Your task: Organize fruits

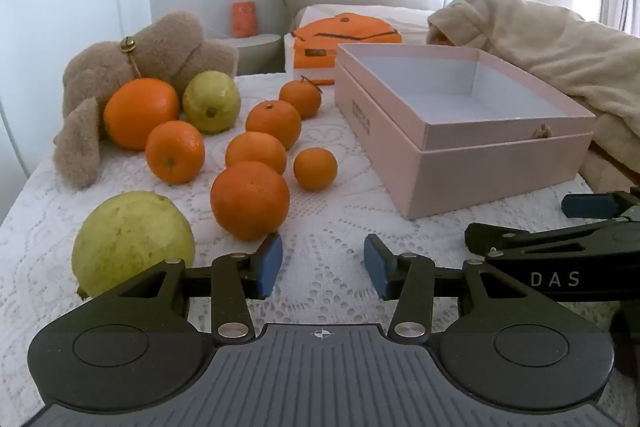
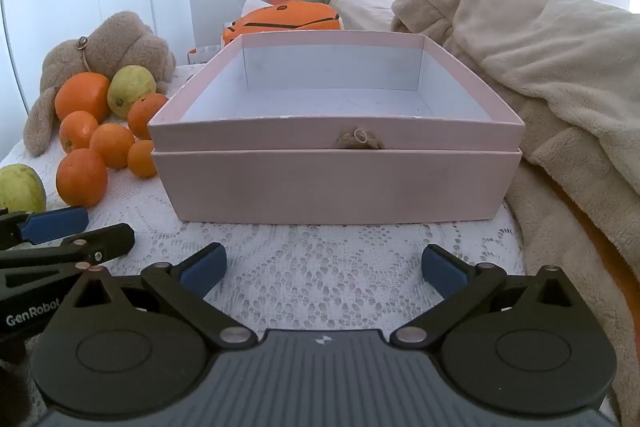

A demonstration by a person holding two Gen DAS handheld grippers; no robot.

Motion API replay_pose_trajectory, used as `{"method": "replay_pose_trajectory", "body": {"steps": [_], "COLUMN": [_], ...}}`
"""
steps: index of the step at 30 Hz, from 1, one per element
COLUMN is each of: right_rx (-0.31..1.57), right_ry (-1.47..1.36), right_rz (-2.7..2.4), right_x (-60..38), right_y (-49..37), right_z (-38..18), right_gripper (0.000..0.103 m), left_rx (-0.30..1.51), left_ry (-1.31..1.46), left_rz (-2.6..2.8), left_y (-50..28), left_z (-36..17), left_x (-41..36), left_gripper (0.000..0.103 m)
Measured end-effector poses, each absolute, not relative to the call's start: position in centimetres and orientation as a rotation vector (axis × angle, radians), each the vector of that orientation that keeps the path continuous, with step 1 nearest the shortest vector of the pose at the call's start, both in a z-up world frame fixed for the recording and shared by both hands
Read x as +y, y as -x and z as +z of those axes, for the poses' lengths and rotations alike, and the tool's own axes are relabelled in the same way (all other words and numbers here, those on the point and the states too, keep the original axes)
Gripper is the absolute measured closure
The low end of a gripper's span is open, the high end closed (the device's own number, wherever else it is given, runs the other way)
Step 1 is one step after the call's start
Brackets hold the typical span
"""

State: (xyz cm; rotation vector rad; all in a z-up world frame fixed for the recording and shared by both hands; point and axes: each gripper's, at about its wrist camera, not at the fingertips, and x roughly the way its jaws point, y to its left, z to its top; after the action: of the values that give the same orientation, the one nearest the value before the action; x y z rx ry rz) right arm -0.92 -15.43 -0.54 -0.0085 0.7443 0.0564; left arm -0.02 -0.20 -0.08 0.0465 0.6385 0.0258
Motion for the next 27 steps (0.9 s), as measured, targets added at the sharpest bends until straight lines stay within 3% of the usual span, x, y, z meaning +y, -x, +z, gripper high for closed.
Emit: {"method": "replay_pose_trajectory", "body": {"steps": [27], "right_rx": [0.747], "right_ry": [0.02], "right_rz": [0.052], "right_x": [-15.33], "right_y": [0.96], "right_z": [-0.52], "right_gripper": [0.0], "left_rx": [0.643], "left_ry": [-0.003], "left_rz": [0.012], "left_y": [-0.01], "left_z": [-0.02], "left_x": [0.05], "left_gripper": [0.052]}}
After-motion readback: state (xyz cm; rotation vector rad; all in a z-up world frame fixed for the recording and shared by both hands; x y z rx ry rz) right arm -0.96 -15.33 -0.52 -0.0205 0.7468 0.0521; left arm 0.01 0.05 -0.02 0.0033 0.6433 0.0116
